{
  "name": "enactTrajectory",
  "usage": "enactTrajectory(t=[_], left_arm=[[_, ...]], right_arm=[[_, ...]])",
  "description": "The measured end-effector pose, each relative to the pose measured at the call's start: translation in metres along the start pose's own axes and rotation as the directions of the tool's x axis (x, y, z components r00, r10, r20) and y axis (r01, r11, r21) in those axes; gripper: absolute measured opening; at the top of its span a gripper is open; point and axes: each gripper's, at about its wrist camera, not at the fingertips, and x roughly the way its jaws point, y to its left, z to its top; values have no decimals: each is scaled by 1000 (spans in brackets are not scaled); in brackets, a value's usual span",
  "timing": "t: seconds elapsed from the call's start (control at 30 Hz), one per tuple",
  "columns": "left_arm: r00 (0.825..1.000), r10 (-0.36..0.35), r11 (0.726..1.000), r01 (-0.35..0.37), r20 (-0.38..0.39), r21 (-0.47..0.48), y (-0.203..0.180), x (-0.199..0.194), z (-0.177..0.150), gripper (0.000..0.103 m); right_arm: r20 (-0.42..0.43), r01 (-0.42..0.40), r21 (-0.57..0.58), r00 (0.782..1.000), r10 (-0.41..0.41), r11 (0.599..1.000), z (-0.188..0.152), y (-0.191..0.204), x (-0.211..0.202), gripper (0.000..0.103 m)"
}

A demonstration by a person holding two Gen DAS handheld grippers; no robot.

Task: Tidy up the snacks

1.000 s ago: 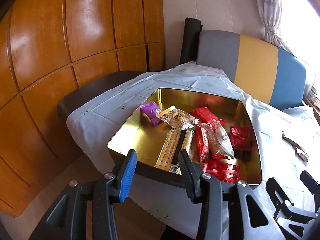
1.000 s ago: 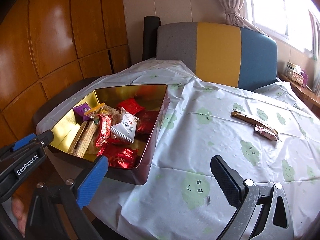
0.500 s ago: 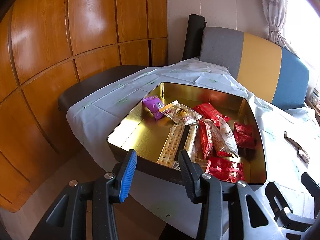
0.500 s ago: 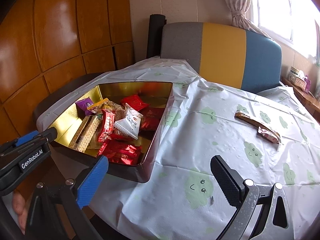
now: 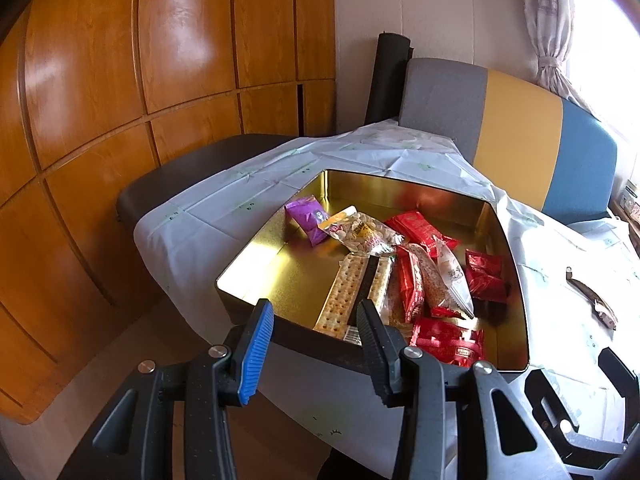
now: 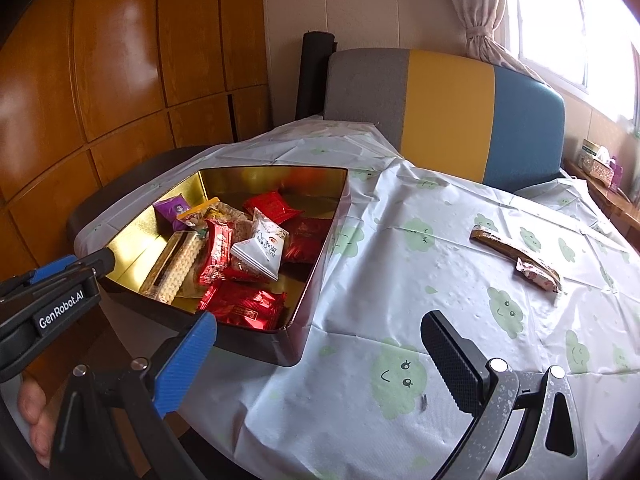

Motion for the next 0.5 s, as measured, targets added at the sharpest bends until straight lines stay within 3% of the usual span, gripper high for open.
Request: enactTrajectory(t=[0.23,0.5], left_arm=[[1000,-8,1000,8,4,-8,1,-2,1,44],[999,31,999,-30,39,-19,5,-4,3,42]], right_arm=[[0,1,0,1000,-1,1000,-1,-1,0,103],[2,-2,-1,1000,2,1000,-2,-2,1,103]])
